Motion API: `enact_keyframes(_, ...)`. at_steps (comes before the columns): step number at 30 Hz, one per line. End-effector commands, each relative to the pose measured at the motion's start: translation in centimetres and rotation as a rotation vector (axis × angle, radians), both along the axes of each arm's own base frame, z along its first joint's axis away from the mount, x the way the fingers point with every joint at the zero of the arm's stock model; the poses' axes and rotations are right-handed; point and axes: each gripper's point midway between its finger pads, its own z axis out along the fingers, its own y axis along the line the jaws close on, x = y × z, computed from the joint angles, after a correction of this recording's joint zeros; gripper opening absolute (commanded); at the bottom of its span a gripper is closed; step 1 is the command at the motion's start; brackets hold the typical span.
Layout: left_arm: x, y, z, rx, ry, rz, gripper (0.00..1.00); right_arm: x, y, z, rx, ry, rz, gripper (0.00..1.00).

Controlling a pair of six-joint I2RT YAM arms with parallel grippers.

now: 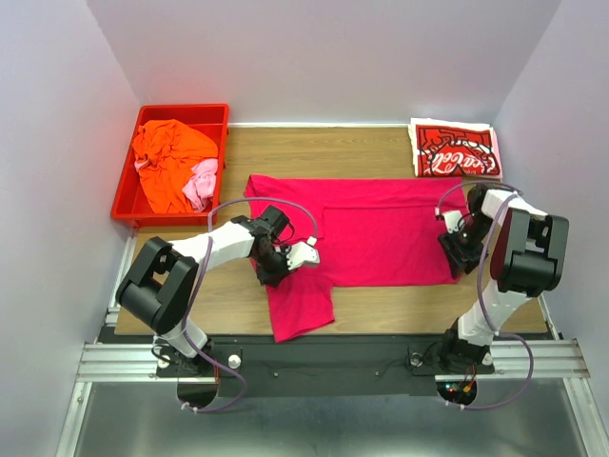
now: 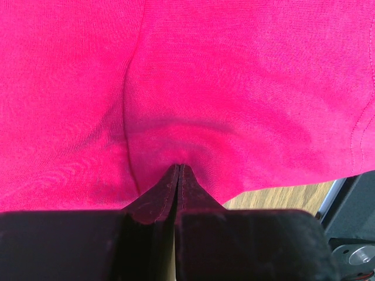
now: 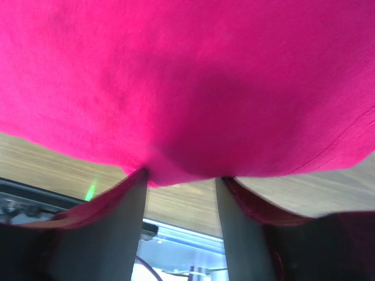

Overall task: Fold and stack the t-shirts
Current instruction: Fold the tshirt

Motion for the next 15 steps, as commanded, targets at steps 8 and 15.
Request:
enact_keyframes(8,-0.9,0.4,-1.0,-0.006,0.032,-0.003,0.10,4.0,1.6,4.2,0.130,-0.035,-0.191,0.15)
enact_keyframes(15,-0.6,0.2,-1.1,-0.002,0.034,0.001,0.10,7.9,4.2,4.0,0.184,-0.029,-0.155,0.06)
